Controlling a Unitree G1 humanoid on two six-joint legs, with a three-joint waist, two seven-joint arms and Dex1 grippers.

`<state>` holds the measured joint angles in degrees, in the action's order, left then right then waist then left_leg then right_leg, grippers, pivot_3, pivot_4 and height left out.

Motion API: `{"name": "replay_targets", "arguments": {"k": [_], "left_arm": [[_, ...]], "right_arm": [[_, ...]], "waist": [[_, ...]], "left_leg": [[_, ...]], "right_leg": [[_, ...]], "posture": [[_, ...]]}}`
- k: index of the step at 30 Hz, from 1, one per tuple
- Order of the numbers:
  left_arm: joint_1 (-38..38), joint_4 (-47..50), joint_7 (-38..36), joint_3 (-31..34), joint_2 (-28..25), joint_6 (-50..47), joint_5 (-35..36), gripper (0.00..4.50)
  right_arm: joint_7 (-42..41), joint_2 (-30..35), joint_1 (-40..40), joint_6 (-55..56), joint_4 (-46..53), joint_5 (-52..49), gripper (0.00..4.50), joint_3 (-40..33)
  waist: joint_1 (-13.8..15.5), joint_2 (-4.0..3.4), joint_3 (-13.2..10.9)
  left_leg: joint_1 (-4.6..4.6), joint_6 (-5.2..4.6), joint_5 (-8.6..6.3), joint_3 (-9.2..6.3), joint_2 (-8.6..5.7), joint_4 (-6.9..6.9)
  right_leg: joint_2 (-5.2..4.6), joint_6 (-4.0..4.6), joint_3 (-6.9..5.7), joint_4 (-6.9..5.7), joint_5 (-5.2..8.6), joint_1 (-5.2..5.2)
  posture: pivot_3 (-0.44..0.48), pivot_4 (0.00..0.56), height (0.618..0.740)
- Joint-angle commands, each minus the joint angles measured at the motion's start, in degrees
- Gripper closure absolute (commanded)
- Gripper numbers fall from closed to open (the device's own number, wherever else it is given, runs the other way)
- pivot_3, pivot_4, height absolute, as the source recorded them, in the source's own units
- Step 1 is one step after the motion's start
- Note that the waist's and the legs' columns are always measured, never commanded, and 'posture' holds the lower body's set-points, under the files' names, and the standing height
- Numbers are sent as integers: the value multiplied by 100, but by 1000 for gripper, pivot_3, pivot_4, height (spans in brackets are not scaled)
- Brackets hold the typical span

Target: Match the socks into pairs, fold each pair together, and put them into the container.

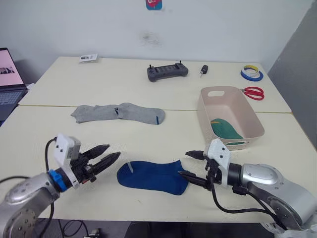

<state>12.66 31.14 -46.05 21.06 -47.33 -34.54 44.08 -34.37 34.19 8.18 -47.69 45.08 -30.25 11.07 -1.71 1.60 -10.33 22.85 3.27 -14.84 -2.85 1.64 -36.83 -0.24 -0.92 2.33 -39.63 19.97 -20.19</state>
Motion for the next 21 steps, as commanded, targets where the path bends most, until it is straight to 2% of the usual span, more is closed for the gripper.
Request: {"name": "replay_targets", "arguments": {"k": [1, 5, 8, 11, 14, 21], "left_arm": [[-375, -57, -534, -950, -84, 577, -724, 3122], [-1061, -533, -655, -1926, 94, 829, -1388, 4431], [-1333, -924, -722, -2438, 181, 862, -1777, 4500], [-1465, -1300, -731, -2740, 236, 826, -2069, 4500], [-1523, -1640, -787, -2964, 152, 918, -2431, 4500], [-1559, -1904, -704, -2972, 245, 995, -2631, 4500]], "right_arm": [[-110, -212, 122, 472, -195, 226, 1791, 428], [-157, -422, 356, 874, -881, 830, 3264, 1170], [-88, -642, 535, 1002, -1429, 1260, 4377, 1656], [-27, -786, 578, 1081, -1889, 1607, 4448, 1893], [-65, -587, 379, 1003, -1934, 1763, 4448, 1833], [-254, 95, -325, 898, -1508, 1585, 4448, 1183]], "waist": [[0, -1, -1], [0, 0, -1], [-18, -1, -1], [-16, -1, -1], [-5, -3, 0], [6, -13, 22]], "left_leg": [[0, 0, 0, 1, 0, 1], [1, 0, 0, -2, 3, -1], [1, -1, 0, -2, 4, -1], [2, -1, 0, -4, 5, -1], [3, -1, 0, -6, 5, -4], [-8, -2, -1, -6, 2, -6]], "right_leg": [[0, 0, 1, 3, 0, 1], [2, -1, -3, -2, -1, -1], [6, -1, -1, -5, -1, -4], [9, 0, 1, -10, -1, -8], [7, 0, -2, -14, -1, -7], [1, -1, -5, -16, -1, 8]], "posture": [[0, 150, 740], [0, 150, 740], [0, 150, 740], [0, 150, 740], [0, 150, 740], [0, 150, 740]]}}
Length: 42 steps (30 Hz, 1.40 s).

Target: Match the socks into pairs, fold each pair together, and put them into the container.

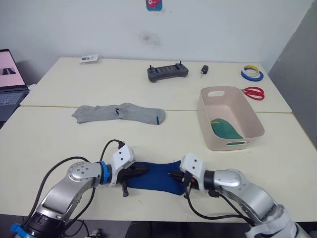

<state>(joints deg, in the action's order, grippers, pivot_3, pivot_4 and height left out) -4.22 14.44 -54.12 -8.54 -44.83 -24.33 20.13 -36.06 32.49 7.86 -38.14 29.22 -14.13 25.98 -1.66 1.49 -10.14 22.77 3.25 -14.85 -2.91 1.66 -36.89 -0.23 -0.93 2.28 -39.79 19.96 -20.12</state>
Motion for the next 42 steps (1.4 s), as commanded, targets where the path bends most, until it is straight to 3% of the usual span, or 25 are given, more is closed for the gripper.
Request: {"name": "replay_targets", "arguments": {"k": [1, 9, 18, 24, 32, 39, 42], "left_arm": [[169, -208, 48, 31, 18, 94, -196, 4500], [112, 434, -467, 663, -80, 178, 581, 4500], [81, 235, -707, 468, -375, 314, 147, 4500], [258, -251, -601, 408, -403, 578, -370, 4500], [326, -401, -608, 398, -344, 745, -451, 4500], [268, -294, -630, 535, -268, 795, -276, 4500], [328, -300, -665, 518, -274, 872, -303, 4500]], "right_arm": [[-158, 320, -434, 119, 150, -105, 4448, -461], [-594, 302, -447, 326, 776, -834, 4448, -1167], [-935, -204, 625, 649, -240, -87, 4448, 136], [-1189, 61, 531, 667, -501, 322, 4448, 567], [-1205, 803, -270, 909, 268, 125, 4448, -317], [-739, 822, -1189, -19, 1562, -849, 4448, -1606], [-409, 683, -1580, -273, 1666, -1017, 3606, -1969]], "waist": [[0, -6, 9], [-24, -7, 1], [-17, -4, -3], [1, -4, -3], [0, -5, 2], [1, -7, 2], [0, -6, 3]], "left_leg": [[-2, 0, 0, 0, 0, 0], [2, 0, 0, -2, 5, 0], [7, -1, 0, -2, 3, -1], [8, -1, 0, -2, 1, -5], [2, -1, 0, -1, 1, -4], [2, -1, 0, -3, 3, -4], [3, -1, 0, -2, 2, -3]], "right_leg": [[0, 0, 1, 0, 0, 3], [7, 0, 2, -10, 0, -7], [9, 1, 2, -7, 0, -11], [7, 1, 1, -7, 0, -12], [3, 0, 0, -7, 1, -4], [5, 0, 0, -12, 0, -4], [5, 0, -1, -10, 1, -3]], "posture": [[0, 150, 740], [0, 150, 740], [0, 150, 740], [0, 150, 740], [0, 150, 740], [0, 150, 740], [0, 150, 740]]}}
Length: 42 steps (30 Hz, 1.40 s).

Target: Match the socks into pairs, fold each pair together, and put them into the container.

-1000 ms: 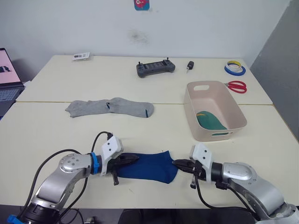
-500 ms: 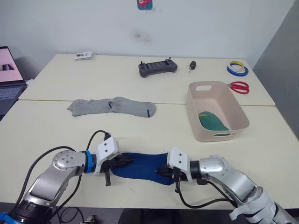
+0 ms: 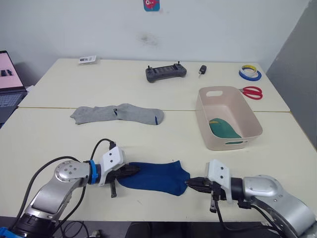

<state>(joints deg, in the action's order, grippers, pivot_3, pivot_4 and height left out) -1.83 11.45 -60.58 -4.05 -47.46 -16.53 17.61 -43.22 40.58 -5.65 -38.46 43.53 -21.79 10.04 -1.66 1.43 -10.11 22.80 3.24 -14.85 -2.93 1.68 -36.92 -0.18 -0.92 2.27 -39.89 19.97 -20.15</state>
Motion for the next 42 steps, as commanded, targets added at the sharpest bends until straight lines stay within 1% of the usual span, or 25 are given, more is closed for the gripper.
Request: {"name": "replay_targets", "arguments": {"k": [1, 5, 9, 16, 17, 18, 19, 24, 28, 31, 36, 42], "left_arm": [[105, -10, -21, 62, -6, 115, -60, 4500], [149, -8, -11, 28, 17, 146, -69, 4500], [170, -9, -10, -12, 27, 191, -93, 4500], [191, -18, 15, -8, 40, 227, -104, 4500], [193, -19, 21, -5, 43, 227, -104, 4500], [194, -20, 26, -3, 45, 228, -104, 4500], [194, -21, 29, -2, 47, 229, -105, 4500], [160, -36, 50, 57, 77, 249, -63, 4500], [-72, 89, 43, 265, 197, 36, 315, 4500], [-228, 274, -86, 280, 182, -194, 506, 4500], [-610, 503, -146, 34, 265, -496, 585, 4500], [-961, 516, -43, -564, 616, -593, 273, 4500]], "right_arm": [[447, -189, -284, -361, 250, -255, 3255, -407], [1111, -706, -187, -1015, 167, -293, 1899, -196], [1587, -1143, 30, -1471, -115, -192, 1899, 63], [1743, -1117, 430, -1444, -356, 255, 1899, 880], [1747, -1077, 466, -1372, -391, 366, 2277, 1014], [1750, -1064, 492, -1319, -428, 449, 2443, 1115], [1750, -1057, 507, -1277, -455, 506, 2756, 1180], [1675, -1082, 497, -1168, -407, 468, 4408, 1052], [1520, -983, 509, -1119, -350, 318, 4464, 689], [1354, -857, 549, -1130, -330, 171, 4464, 410], [822, -316, 769, -1061, -381, -76, 4464, -128], [434, 67, 1009, -1087, -354, -274, 4464, -264]], "waist": [[-1, 0, 0], [-15, 0, 0], [-13, -1, 0], [-19, -1, 3], [-19, -1, 4], [-19, 0, 5], [-19, 1, 5], [-19, 1, 6], [-12, 0, 4], [-9, 2, 4], [-7, 0, 1], [-7, 1, 1]], "left_leg": [[-1, 0, 0, 1, 1, 0], [-2, 0, 0, 2, 2, 1], [-2, 0, 0, 4, 1, 2], [-4, 0, 0, 3, 2, 2], [-4, 0, 0, 4, 2, 2], [-4, 0, 0, 4, 1, 2], [-4, 0, 0, 3, 1, 2], [-4, 0, 0, 3, 1, 2], [-1, 0, 0, 2, 0, 0], [3, 0, 0, 1, 0, -2], [5, 0, 0, 3, -2, -3], [6, 0, 0, 2, -2, -3]], "right_leg": [[0, 0, 1, 0, 0, 0], [2, 0, 4, -3, 0, -2], [2, 0, 6, -1, 0, -2], [3, 0, 6, -1, 0, -3], [3, 0, 7, -1, 0, -3], [3, 0, 6, -1, 0, -3], [3, 0, 6, -1, 0, -3], [3, 0, 5, -1, 0, -2], [2, 0, 3, -2, 0, -3], [2, 0, 0, -1, 0, -4], [3, 0, 2, -1, 0, -4], [6, 0, 2, 0, 0, -4]], "posture": [[0, 150, 740], [0, 150, 740], [0, 150, 740], [0, 150, 740], [0, 150, 740], [0, 150, 740], [0, 150, 740], [0, 150, 740], [0, 150, 740], [0, 150, 740], [0, 150, 740], [0, 150, 740]]}}
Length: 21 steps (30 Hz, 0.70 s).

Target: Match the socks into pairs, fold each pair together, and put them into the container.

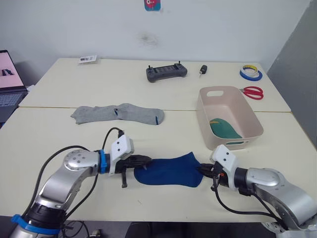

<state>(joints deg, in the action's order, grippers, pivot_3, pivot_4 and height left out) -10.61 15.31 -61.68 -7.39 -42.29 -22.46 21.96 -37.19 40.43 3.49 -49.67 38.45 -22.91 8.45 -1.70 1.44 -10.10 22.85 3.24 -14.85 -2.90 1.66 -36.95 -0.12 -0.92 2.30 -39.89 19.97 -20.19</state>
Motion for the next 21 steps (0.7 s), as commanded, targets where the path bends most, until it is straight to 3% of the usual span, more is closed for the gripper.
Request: {"name": "replay_targets", "arguments": {"k": [1, 13, 21], "left_arm": [[-95, 107, 99, -340, 147, 12, -250, 4500], [36, -553, 462, -973, 603, 305, -1043, 4500], [101, -550, 492, -908, 652, 278, -1011, 4500]], "right_arm": [[-203, 113, 131, 15, 175, -190, 4464, -88], [-117, -16, 507, -534, 510, -700, 4464, -52], [633, -1342, 1284, -1977, 370, -1717, 4464, -7]], "waist": [[-6, -1, 0], [0, -2, 1], [-1, -3, 5]], "left_leg": [[0, 0, 0, 0, 0, 0], [-3, 0, 0, 0, -2, -2], [-6, 0, 0, -2, -1, -2]], "right_leg": [[0, 0, 0, 0, 0, 0], [0, 0, 2, -1, 0, 4], [-1, 1, 1, -4, 0, 7]], "posture": [[0, 150, 740], [0, 150, 740], [0, 150, 740]]}}
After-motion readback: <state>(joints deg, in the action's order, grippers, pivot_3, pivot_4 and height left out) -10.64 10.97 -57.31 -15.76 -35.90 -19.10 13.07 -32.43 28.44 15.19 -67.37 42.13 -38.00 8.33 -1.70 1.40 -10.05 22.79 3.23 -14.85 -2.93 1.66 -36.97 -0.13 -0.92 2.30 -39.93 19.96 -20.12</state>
